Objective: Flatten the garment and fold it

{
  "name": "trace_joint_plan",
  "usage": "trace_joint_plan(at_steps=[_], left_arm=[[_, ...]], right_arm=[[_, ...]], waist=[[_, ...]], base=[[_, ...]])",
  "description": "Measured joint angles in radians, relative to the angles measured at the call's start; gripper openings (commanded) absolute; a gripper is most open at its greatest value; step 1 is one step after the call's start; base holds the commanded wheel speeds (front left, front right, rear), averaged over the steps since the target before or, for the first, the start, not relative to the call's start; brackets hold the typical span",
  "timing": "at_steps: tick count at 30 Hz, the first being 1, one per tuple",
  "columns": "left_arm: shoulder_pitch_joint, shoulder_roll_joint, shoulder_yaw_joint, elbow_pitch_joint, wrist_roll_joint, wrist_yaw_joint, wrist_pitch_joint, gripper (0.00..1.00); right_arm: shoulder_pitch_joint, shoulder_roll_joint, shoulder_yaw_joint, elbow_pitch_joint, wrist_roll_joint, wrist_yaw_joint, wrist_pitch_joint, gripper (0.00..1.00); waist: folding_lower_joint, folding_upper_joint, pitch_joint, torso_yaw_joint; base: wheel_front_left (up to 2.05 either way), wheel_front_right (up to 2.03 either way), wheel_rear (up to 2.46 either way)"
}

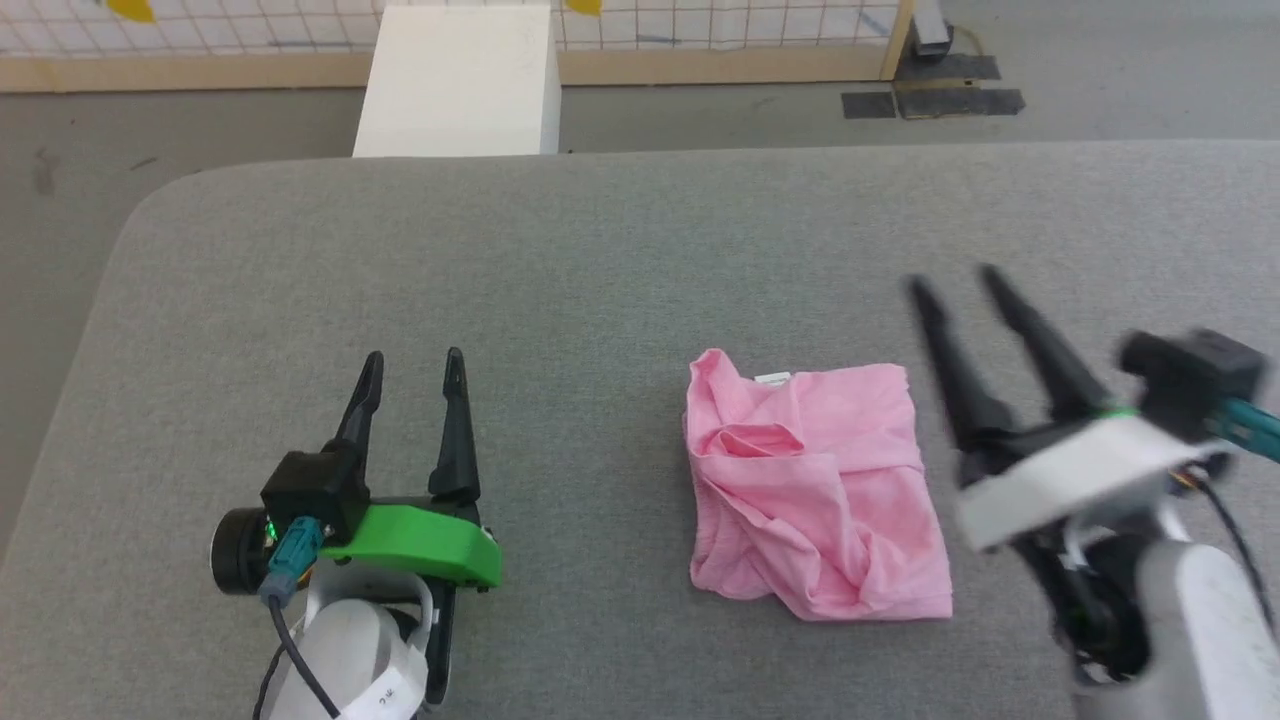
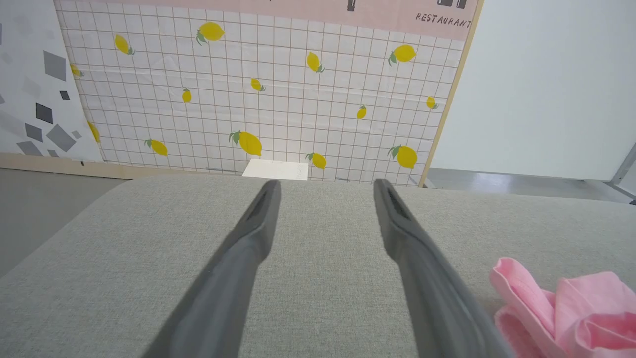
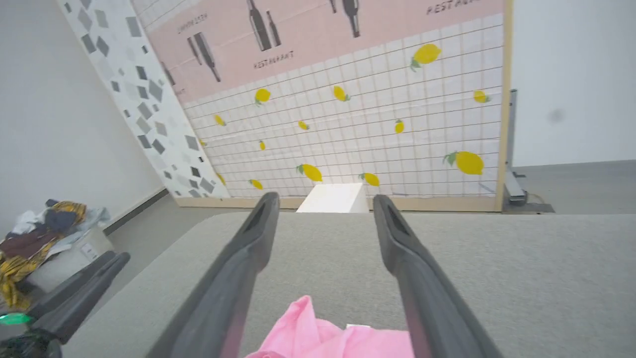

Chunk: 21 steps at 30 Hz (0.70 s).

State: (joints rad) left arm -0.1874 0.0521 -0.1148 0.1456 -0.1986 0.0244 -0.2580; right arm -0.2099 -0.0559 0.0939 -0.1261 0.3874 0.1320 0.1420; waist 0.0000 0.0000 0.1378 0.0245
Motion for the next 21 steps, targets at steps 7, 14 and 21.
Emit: trace_joint_plan(at_steps=[7,14,21], left_arm=[[0.006,0.000,0.003,-0.009,0.000,-0.001,0.000,1.00],[0.005,0.000,-0.002,-0.008,0.000,-0.001,0.000,1.00],[0.005,0.000,-0.005,-0.007,0.000,-0.002,0.000,1.00]], right_arm=[[0.084,0.001,-0.190,0.174,0.047,0.000,-0.011,1.00],[0.050,0.003,-0.167,0.423,0.195,0.000,0.081,1.00],[-0.051,0.005,-0.101,0.605,0.270,0.000,0.181,1.00]], waist=[[0.0000,0.0000,-0.007,-0.018],[0.0000,0.0000,0.000,-0.005],[0.0000,0.0000,0.004,0.014]], base=[[0.00,0.00,0.00],[0.00,0.00,0.00],[0.00,0.00,0.00]])
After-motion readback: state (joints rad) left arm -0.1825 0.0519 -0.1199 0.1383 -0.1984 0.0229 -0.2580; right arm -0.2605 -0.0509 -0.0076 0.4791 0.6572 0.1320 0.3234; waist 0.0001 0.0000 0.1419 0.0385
